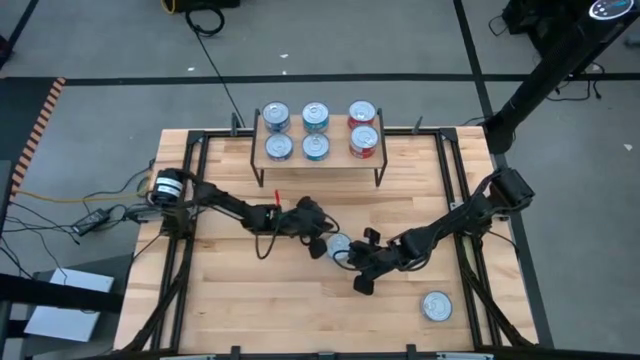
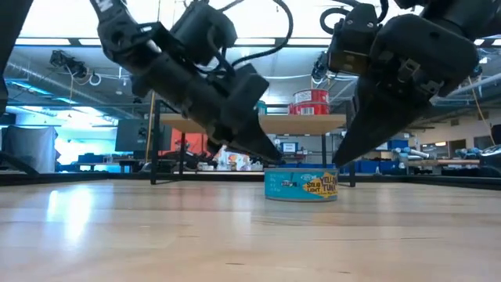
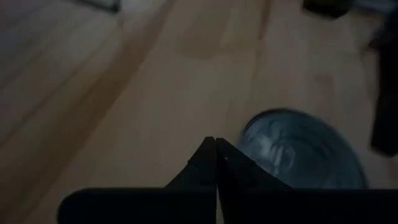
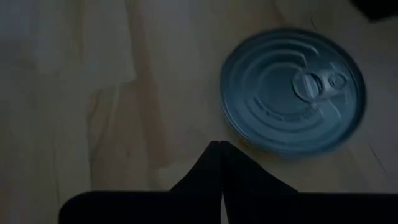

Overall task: Stack canned seafood by type on shelf
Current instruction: Stack the yellow-blue tuna can on top of the yellow-blue tuna can on the shelf

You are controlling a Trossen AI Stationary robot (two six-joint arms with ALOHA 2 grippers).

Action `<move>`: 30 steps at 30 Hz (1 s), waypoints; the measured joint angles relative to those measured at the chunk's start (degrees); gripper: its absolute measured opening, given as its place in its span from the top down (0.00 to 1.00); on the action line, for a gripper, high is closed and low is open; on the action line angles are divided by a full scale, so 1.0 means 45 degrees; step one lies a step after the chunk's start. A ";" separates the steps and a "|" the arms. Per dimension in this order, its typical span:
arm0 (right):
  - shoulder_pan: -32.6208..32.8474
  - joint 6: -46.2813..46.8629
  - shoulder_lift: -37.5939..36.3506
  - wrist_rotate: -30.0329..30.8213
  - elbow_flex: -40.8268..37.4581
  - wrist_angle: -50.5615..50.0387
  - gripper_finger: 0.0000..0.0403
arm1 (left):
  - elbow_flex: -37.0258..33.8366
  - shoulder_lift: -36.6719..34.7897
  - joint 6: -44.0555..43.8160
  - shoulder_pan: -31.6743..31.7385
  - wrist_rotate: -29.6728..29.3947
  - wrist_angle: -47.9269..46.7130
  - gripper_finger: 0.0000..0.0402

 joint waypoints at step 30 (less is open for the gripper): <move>-0.0954 -0.0010 -0.0460 -0.0210 0.0011 0.0725 0.98 | 0.0053 0.1394 0.0201 0.0123 0.1386 0.1317 1.00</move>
